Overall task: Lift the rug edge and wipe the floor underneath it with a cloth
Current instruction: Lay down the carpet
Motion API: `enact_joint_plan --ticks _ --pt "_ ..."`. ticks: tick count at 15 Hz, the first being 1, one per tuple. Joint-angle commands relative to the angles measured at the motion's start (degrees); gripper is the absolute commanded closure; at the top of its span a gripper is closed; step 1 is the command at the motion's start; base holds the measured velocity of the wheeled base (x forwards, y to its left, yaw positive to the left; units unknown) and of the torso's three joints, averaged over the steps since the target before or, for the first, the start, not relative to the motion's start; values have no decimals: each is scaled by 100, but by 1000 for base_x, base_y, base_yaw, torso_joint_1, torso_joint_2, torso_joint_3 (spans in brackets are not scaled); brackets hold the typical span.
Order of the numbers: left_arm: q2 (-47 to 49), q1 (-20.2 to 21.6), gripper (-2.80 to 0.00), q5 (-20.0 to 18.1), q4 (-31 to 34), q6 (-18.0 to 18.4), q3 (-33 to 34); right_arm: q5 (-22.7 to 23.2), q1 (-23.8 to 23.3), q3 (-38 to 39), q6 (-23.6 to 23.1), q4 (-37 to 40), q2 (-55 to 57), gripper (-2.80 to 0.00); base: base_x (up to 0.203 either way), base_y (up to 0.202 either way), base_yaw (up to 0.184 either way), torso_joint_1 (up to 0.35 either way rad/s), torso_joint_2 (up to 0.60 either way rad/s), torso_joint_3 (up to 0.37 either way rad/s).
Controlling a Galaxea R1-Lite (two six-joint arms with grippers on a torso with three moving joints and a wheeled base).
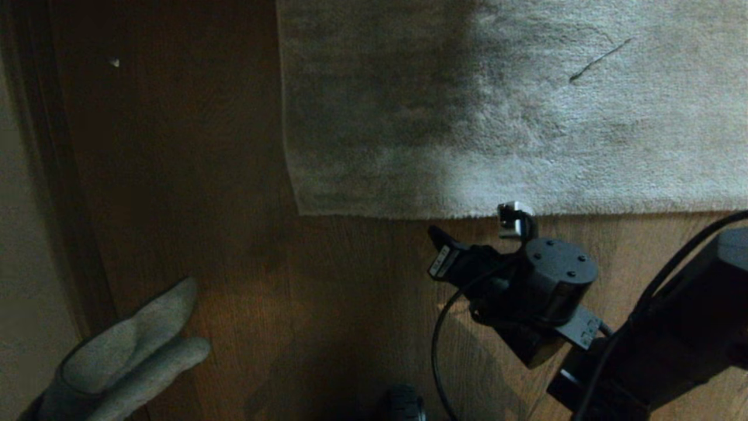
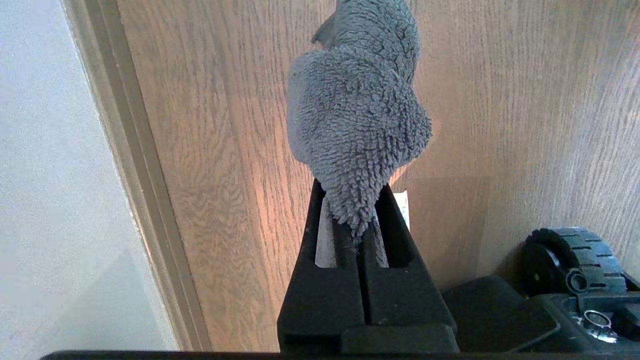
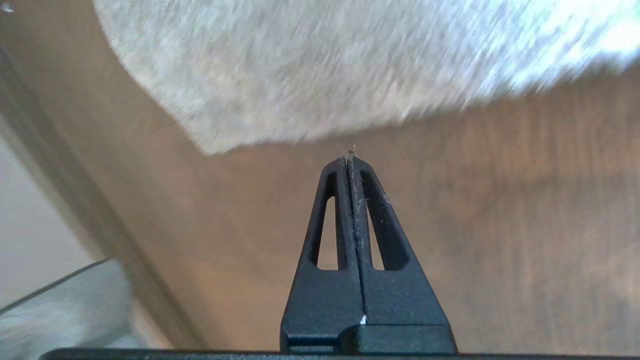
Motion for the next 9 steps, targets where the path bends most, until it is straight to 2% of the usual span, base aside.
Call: enact_joint_plan --ticks 1,5,9 --pt "0 0 0 0 -8 2 2 -10 -71 -26 -217 -71 -55 0 0 0 0 0 0 0" --pt "0 0 0 0 1 2 2 -1 -186 -114 -369 -19 -147 0 0 0 0 0 0 0" --pt "0 0 0 0 1 2 -3 -20 -327 -224 -412 -122 231 0 0 0 0 0 0 0"
